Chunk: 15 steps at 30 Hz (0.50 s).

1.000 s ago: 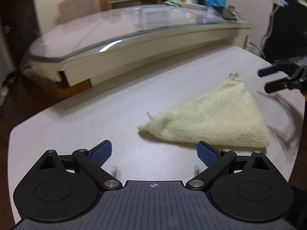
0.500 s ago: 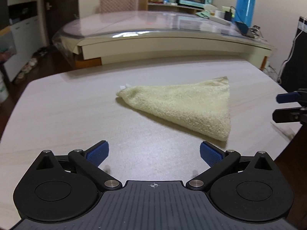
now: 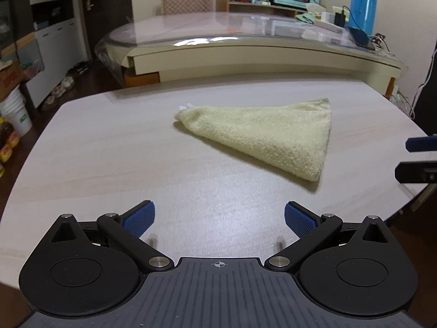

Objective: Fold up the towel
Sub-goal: 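Release the folded tip and withdraw the right gripper from the towel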

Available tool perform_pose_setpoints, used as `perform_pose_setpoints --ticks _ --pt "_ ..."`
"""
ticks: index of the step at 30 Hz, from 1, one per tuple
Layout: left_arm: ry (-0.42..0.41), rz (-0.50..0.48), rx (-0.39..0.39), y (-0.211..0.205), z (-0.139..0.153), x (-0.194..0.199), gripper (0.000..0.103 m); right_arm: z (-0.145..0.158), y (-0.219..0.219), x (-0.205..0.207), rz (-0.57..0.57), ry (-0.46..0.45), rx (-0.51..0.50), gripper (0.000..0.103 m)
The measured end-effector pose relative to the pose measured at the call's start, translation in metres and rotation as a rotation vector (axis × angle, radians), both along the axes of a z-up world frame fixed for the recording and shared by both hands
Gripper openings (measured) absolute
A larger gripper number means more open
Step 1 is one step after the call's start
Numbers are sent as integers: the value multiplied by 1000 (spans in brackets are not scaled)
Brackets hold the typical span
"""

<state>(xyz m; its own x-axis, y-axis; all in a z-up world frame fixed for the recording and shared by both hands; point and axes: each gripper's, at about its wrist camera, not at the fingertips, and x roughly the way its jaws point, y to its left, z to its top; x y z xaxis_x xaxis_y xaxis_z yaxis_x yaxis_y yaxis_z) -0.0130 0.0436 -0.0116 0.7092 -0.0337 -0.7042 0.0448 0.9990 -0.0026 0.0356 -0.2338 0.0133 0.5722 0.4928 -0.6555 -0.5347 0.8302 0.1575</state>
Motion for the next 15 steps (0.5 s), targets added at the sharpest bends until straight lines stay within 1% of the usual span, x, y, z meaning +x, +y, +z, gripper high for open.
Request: perform_pose_setpoints --ticks 4,15 --pt "-5 11 -3 -1 0 -2 103 -1 1 -1 0 2 -4 103" --pt "-12 4 -4 2 1 0 103 -4 4 4 -3 8 -3 103"
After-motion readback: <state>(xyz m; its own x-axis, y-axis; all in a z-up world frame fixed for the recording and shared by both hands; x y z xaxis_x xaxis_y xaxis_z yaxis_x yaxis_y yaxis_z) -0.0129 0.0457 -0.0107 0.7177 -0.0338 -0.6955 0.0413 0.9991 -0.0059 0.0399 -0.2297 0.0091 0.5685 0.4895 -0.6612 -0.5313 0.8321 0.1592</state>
